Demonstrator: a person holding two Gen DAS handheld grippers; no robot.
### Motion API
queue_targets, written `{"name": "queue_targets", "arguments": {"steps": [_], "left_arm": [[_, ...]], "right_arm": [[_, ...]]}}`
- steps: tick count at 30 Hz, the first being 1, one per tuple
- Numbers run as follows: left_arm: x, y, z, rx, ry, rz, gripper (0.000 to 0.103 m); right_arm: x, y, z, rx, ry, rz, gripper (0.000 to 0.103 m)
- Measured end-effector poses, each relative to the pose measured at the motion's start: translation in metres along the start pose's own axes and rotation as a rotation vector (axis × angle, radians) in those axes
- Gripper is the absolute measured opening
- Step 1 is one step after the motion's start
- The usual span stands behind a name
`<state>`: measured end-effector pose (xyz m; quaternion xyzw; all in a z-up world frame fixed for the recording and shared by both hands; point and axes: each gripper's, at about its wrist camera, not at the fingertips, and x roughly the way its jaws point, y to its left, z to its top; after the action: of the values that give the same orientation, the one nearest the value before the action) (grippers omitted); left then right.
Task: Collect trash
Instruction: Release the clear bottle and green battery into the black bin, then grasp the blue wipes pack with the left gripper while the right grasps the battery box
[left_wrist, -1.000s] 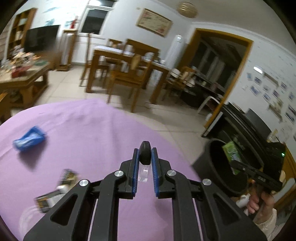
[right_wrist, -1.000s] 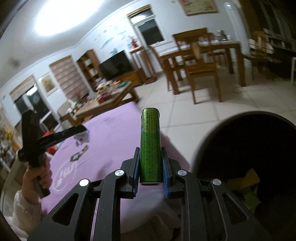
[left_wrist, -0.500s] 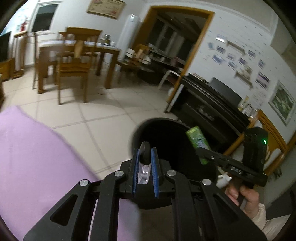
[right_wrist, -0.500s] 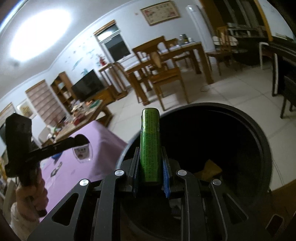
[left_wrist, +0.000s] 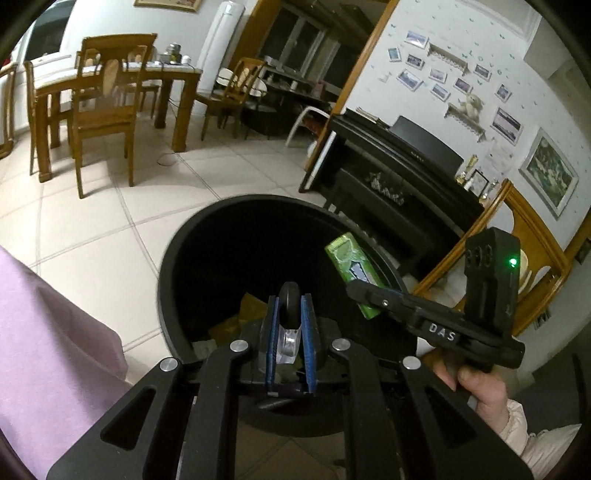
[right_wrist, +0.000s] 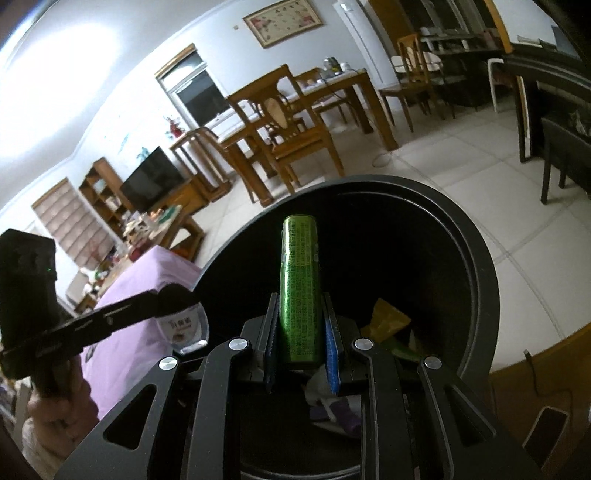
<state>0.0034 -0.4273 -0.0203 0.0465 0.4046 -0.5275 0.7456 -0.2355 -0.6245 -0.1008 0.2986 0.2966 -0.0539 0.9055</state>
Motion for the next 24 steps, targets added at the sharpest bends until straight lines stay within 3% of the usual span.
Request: {"name": "queue_targets", "arguments": {"steps": [2,3,4,5,6,7,10,12,19,24], "left_arm": [[0.003,-0.004,0.002,0.001,0.012,0.006,0.016],[0.003,-0.003,0.002,0.0,0.02,0.015,0.019],[0.002,-0.001,0.001,-0.003,0.022,0.019,0.031],[-0.002,0.003,0.001,-0.008,0.018,0.024,0.041],[-0.007,0.006,0.0,-0.015,-0.002,0.034,0.061],[-0.011,0.007,-0.001,-0.017,-0.019,0.041,0.073],[-0.029,0.016,-0.001,-0.03,-0.065,0.061,0.081],[-0.046,0.027,-0.004,-0.053,-0.102,0.088,0.091],[-0.106,0.089,-0.022,-0.193,-0.195,0.203,0.094],[-0.161,0.139,-0.044,-0.265,-0.234,0.351,0.094]], "right_arm": [[-0.001,-0.005,0.002,0.021,-0.006,0.016,0.035],[-0.004,-0.004,0.003,0.023,-0.017,0.03,0.048],[-0.007,0.0,0.004,0.014,-0.03,0.029,0.06],[-0.009,0.003,0.006,0.007,-0.036,0.018,0.064],[-0.009,0.005,0.008,-0.001,-0.04,0.015,0.066],[-0.008,0.009,0.009,-0.011,-0.038,0.02,0.065],[-0.004,0.02,0.011,-0.026,-0.027,0.031,0.066],[0.001,0.033,0.008,-0.042,-0.014,0.044,0.066],[0.029,0.1,0.007,-0.13,0.033,0.1,0.07],[0.058,0.161,0.002,-0.218,0.08,0.163,0.07]]}}
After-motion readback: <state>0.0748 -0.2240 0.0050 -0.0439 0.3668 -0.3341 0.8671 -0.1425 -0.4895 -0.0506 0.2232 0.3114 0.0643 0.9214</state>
